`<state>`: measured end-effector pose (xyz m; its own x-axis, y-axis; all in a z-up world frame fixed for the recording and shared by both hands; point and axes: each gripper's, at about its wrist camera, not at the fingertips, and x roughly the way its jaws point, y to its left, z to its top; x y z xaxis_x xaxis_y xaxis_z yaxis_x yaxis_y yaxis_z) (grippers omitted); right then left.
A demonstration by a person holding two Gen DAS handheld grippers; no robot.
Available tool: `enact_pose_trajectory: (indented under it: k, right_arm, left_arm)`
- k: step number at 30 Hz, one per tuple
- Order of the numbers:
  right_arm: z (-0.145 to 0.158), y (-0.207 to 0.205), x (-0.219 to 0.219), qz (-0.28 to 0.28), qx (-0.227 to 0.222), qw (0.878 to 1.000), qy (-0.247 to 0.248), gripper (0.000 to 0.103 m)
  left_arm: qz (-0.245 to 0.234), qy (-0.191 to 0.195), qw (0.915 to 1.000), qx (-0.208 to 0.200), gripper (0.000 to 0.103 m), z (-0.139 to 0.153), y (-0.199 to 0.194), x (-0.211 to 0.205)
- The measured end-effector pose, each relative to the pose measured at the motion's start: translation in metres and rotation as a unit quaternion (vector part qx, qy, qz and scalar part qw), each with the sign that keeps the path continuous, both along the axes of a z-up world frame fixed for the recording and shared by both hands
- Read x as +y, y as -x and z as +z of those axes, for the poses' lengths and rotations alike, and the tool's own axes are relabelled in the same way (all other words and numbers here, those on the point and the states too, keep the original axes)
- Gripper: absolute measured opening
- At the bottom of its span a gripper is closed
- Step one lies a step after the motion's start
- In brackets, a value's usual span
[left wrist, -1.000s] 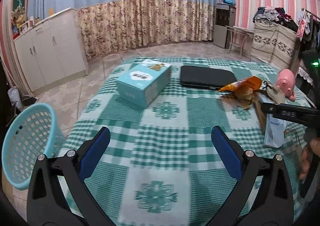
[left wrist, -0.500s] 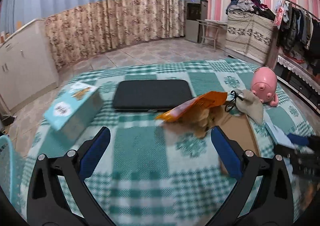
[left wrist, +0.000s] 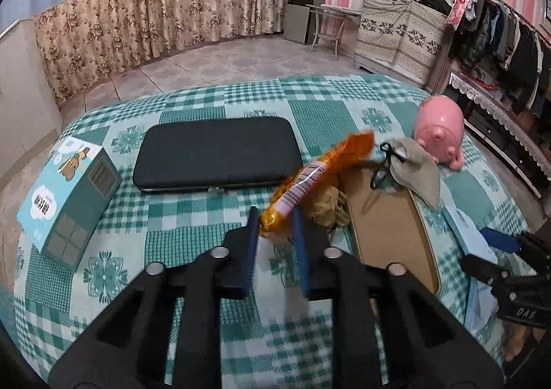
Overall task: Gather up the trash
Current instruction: 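Grasp the white receipt with the right gripper while the left gripper grasps the orange wrapper, then carry the orange wrapper and white receipt over the basket and release both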
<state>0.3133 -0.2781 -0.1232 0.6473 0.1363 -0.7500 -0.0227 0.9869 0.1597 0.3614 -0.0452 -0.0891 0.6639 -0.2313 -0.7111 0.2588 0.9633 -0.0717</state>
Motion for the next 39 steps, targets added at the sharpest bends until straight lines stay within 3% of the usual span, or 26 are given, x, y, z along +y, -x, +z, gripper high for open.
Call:
enact_pose_trajectory:
  k: [9, 13, 21, 27, 39]
  right_arm:
    - [0.013, 0.016, 0.025, 0.016, -0.013, 1.0, 0.005, 0.066]
    - [0.022, 0.021, 0.049, 0.038, -0.024, 0.999, 0.011, 0.066]
    - [0.036, 0.024, 0.127, 0.104, -0.041, 0.994, 0.016, 0.066]
    - [0.056, 0.019, 0.201, 0.159, -0.06, 0.985, 0.01, 0.066]
    - [0.079, 0.009, 0.325, 0.24, -0.079, 0.967, 0.0, 0.066]
  left_arm:
    - [0.013, -0.002, 0.998, -0.062, 0.006, 0.041, 0.057, 0.023]
    - [0.036, -0.01, 0.9959, -0.082, 0.006, 0.058, 0.093, 0.051]
    - [0.111, 0.0, 0.9902, -0.085, 0.006, 0.071, 0.148, 0.137]
    - [0.188, 0.001, 0.9788, -0.081, 0.006, 0.071, 0.18, 0.22]
    - [0.286, -0.019, 0.9554, -0.07, 0.006, 0.061, 0.217, 0.345]
